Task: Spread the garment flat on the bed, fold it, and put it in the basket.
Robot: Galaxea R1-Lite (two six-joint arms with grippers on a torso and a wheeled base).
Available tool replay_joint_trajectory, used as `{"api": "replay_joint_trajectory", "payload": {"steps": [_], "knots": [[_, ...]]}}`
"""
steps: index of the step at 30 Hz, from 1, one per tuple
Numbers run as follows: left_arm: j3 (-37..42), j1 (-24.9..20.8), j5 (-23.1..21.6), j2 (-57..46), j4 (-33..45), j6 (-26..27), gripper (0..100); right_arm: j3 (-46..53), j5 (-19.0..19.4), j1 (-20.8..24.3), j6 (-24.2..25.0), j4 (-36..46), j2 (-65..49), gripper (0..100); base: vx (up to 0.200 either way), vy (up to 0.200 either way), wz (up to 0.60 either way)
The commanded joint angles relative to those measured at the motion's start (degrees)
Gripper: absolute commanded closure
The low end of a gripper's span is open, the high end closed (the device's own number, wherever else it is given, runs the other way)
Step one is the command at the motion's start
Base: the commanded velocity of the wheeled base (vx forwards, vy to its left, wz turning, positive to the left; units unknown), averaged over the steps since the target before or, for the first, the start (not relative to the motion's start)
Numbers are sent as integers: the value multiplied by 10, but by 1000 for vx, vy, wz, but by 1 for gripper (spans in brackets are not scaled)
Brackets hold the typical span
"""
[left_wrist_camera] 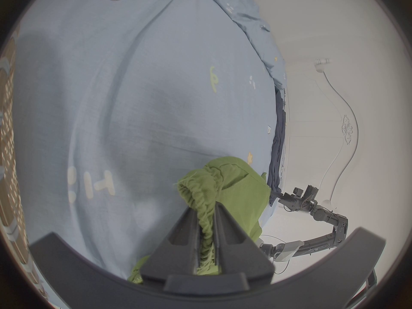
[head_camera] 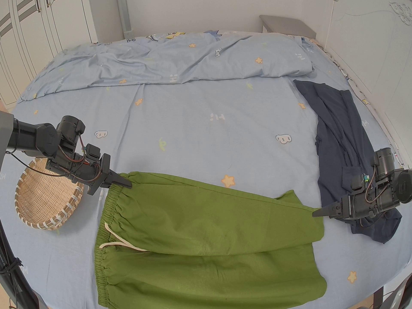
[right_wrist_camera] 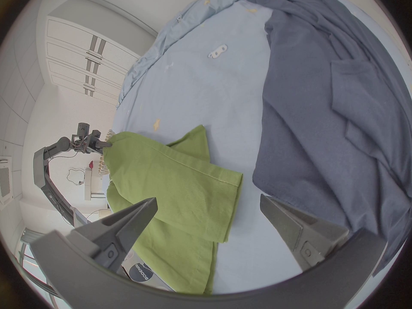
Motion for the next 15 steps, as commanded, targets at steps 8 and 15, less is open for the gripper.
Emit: {"api": "replay_joint_trajectory", "payload": {"steps": [8,15], "knots": [[2,1,0,-6,0,0,100,-22,1,9,7,-19,55,0,0,0,0],[2,-1,0,-6,1,0,100,-42,2,18,26,-19,60,0,0,0,0]]}}
